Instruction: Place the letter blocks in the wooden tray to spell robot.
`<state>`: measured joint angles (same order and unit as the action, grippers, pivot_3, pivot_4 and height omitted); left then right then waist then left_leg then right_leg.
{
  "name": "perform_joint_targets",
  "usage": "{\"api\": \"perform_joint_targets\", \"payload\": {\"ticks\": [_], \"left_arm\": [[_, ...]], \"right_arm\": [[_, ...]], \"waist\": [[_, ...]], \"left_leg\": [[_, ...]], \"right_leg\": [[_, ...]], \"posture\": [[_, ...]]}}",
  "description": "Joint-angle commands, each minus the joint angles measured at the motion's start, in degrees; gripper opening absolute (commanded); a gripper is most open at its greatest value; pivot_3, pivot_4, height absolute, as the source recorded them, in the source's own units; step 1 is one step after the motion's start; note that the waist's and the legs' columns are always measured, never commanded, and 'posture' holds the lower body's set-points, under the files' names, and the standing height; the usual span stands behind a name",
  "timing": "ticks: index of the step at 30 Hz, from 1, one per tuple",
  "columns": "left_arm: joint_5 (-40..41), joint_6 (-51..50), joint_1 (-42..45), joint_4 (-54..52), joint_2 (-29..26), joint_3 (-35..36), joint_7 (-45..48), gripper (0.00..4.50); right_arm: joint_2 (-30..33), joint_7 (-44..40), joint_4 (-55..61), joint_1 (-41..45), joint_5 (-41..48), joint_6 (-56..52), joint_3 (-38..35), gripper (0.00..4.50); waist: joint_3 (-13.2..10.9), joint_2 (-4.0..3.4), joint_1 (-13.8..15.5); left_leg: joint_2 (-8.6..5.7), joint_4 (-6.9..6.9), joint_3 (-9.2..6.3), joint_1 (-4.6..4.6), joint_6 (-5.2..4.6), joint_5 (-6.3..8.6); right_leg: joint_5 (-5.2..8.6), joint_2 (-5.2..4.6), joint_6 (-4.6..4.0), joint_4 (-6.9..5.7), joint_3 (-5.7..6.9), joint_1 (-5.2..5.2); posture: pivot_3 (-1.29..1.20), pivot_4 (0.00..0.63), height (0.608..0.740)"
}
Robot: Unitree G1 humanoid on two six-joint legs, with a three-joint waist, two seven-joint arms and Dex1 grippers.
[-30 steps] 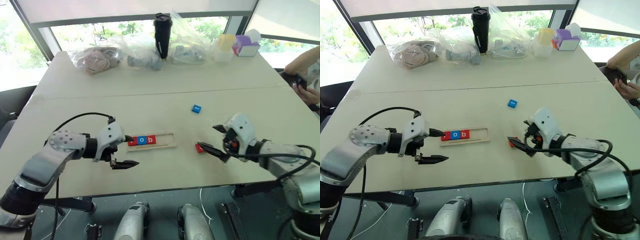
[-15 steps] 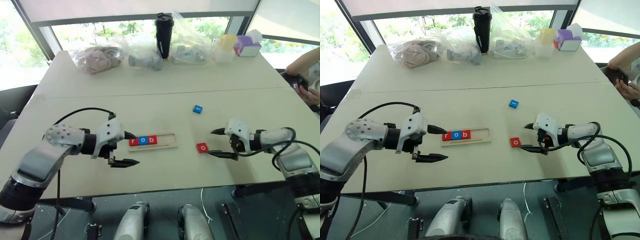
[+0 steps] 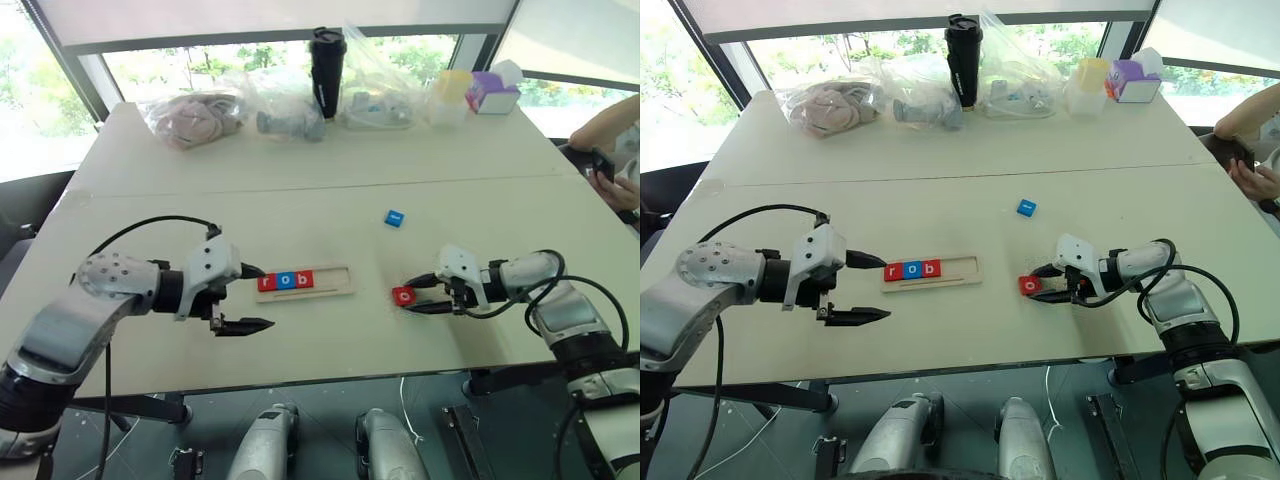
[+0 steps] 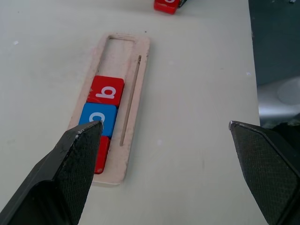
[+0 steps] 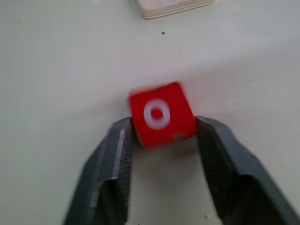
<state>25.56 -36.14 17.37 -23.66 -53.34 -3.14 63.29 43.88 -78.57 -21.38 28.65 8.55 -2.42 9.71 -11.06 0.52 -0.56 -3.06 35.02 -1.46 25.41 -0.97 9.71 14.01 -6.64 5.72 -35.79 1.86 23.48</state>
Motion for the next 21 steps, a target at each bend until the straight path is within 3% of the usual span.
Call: {"api": "perform_joint_targets", "payload": {"ticks": [1, 6, 11, 15, 21], "left_arm": [[0.2, 0.4, -0.5, -0.6, -1.4, 2.8, -0.3, 4.50], [-0.1, 1.0, -0.7, 0.9, -2.0, 3.7, -0.2, 4.50], [-0.5, 1.5, 0.3, 2.8, -2.1, 3.6, -0.3, 4.50], [-0.7, 1.6, -0.6, 2.3, -2.6, 3.5, -0.2, 4.50], [0.3, -0.2, -2.3, -0.2, -2.4, 5.0, -1.9, 4.50]], "right_arm": [[1.0, -0.2, 1.2, 1.2, 0.0, -0.7, -1.0, 1.13], [-0.6, 1.6, 7.3, 5.1, 2.6, -8.4, -2.1, 1.13], [-9.7, 7.1, 11.6, 12.1, 0.8, -12.3, 2.6, 1.13], [-15.1, 8.4, 7.9, 15.6, -2.7, -12.5, 7.5, 1.13], [-17.8, 6.0, 2.7, 19.5, -5.0, -11.4, 11.7, 1.13]], "waist": [[0.0, 0.00, 0.0], [0.0, -0.01, -0.1], [0.0, -0.01, -0.4], [0.0, -0.02, 0.2], [0.0, -0.01, 0.8]], "left_leg": [[0.00, 0.00, 0.00, 0.00, 0.01, 0.00], [0.00, 0.01, 0.01, 0.01, 0.02, 0.01], [0.03, -0.04, 0.02, 0.00, 0.04, 0.01], [0.03, -0.04, -0.03, 0.03, 0.02, -0.03], [-0.18, 0.03, 0.10, 0.10, 0.05, 0.00]], "right_leg": [[0.00, 0.00, 0.00, 0.00, 0.00, 0.00], [0.00, -0.02, 0.00, -0.06, -0.01, 0.06], [0.00, 0.03, -0.01, -0.29, -0.06, 0.23], [0.00, 0.11, -0.01, -0.32, -0.03, 0.28], [-0.03, 0.00, 0.03, -0.28, -0.11, 0.54]], "posture": [[0.00, 0.150, 0.740], [0.00, 0.150, 0.740], [0.00, 0.150, 0.740], [0.00, 0.150, 0.740], [0.00, 0.150, 0.740]]}}
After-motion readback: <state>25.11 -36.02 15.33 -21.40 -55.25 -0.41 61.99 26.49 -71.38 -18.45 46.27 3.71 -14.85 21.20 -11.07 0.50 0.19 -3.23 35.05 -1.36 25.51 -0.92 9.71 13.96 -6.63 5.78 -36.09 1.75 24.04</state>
